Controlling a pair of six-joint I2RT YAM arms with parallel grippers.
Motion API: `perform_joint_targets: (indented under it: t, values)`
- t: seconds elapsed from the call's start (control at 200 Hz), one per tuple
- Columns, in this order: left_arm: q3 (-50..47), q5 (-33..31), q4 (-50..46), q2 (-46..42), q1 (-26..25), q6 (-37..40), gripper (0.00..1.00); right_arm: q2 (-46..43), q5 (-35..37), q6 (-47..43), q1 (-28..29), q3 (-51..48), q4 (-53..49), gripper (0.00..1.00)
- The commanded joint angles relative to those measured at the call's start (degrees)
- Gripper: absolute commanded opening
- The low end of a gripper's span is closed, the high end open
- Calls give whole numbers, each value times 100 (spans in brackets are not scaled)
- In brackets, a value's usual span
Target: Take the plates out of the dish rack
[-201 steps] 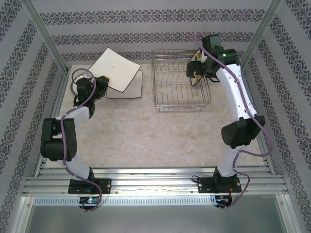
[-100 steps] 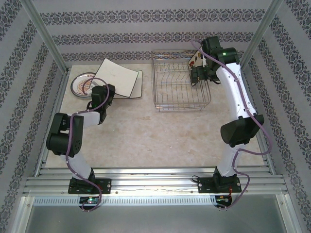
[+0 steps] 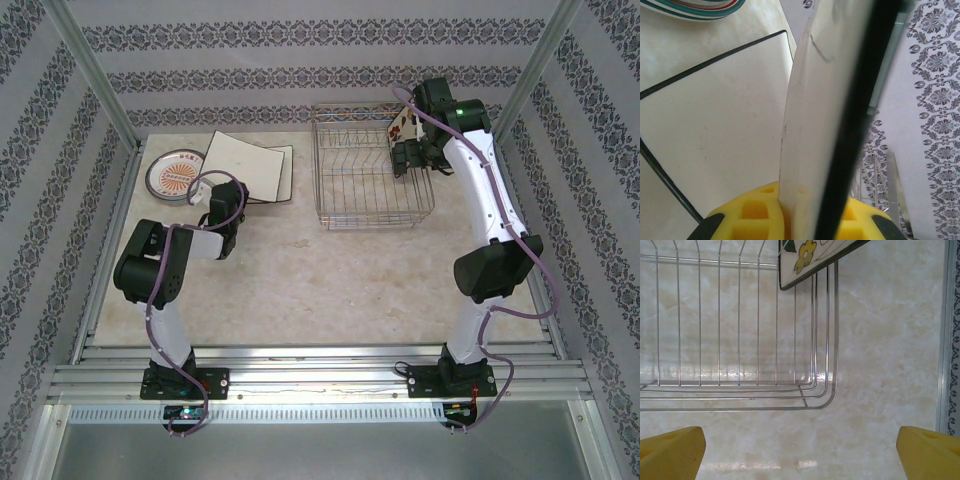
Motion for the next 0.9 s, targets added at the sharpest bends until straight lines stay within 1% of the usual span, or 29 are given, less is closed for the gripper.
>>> perform_joint_targets:
  t: [0.0,0.325,0.704,0.894]
  values:
    - [417,-544,1575,-51,-147,-315,0,-38,29,-120,-22,-72,-69,98]
    - [671,-562,1810,588,-332,-923,0,-30,65,-131,-22,-138,-19,98]
    - [848,-486,1819,1028,-335,-1234,0,24,33,-106,5,-174,40,98]
    - [815,-522,1765,1170,-335,-1365,0,19,-7,-62,57,-415,135,98]
